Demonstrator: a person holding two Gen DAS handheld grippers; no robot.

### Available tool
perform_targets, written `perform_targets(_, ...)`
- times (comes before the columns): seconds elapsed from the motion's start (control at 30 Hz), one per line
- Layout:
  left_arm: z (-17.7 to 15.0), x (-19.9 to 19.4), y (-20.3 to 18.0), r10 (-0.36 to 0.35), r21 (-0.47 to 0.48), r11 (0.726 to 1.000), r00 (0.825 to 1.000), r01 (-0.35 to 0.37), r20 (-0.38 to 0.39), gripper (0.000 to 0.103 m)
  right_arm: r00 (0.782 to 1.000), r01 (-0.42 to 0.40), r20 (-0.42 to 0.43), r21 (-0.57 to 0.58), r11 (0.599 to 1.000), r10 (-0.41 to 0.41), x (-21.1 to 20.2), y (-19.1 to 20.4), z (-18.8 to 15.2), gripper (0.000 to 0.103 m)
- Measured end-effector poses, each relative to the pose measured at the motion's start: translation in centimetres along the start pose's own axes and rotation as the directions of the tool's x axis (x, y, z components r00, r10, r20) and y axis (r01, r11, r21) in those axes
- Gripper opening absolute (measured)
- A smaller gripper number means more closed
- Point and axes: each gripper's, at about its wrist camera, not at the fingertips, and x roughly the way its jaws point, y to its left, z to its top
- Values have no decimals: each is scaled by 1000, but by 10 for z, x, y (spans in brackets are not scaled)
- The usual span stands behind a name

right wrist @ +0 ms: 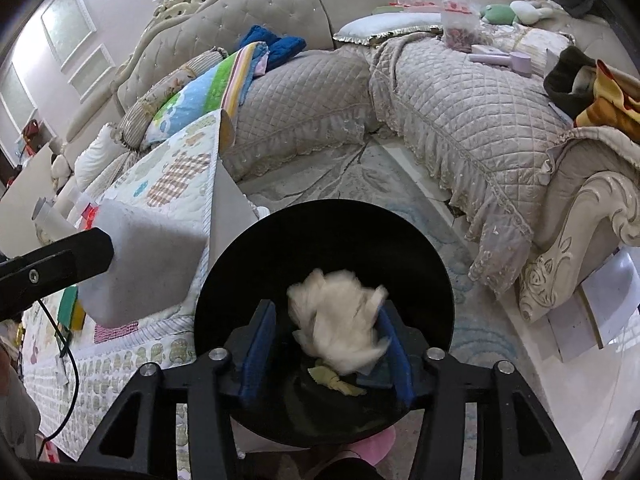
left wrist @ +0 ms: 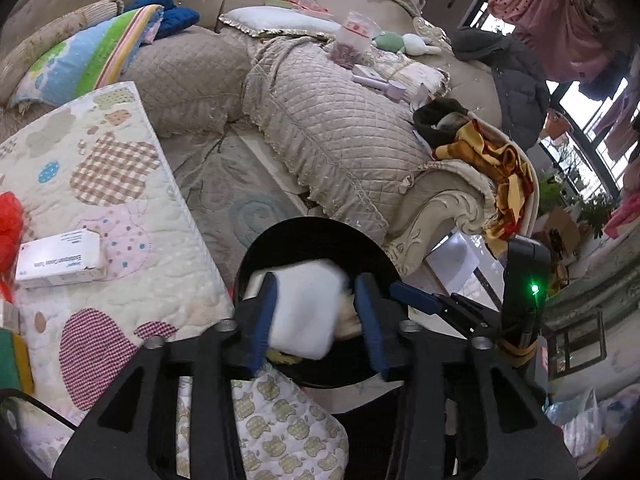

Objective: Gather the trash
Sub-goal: 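Move both grippers back over the items on the quilt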

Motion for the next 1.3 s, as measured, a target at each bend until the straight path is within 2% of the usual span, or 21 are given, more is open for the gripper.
perform_targets(0.17, -2, -15, 5, 19, -13, 1000, 1000, -19, 12, 48, 1000, 2, -3, 1, 1000, -2, -3, 4, 0, 51)
perform_targets(0.47, -16, -59, 22, 109, -19, 994, 992, -108, 57, 48, 1000, 15, -9, -37, 999, -15, -9, 28, -3, 51)
perform_targets(0.77, -40, -111, 67, 187, -80, 981, 977, -179, 105, 48, 1000, -3, -2, -117, 993, 3, -16, 79, -6, 51)
perform_targets(0.87, -52, -131, 91, 227, -121, 970, 966, -213, 122, 48, 999, -33, 1, -162, 986, 34, -12, 102, -8, 51)
perform_targets(1.0, -66, -156, 120, 298, -154, 949, 942, -276, 152, 48, 997, -76, -28, -236, 969, 72, -1, 143, -15, 51)
perform_targets(1.3, -102, -201, 189, 403, -221, 904, 903, -366, 149, 48, 989, -137, -95, -310, 941, 113, 24, 220, -23, 51)
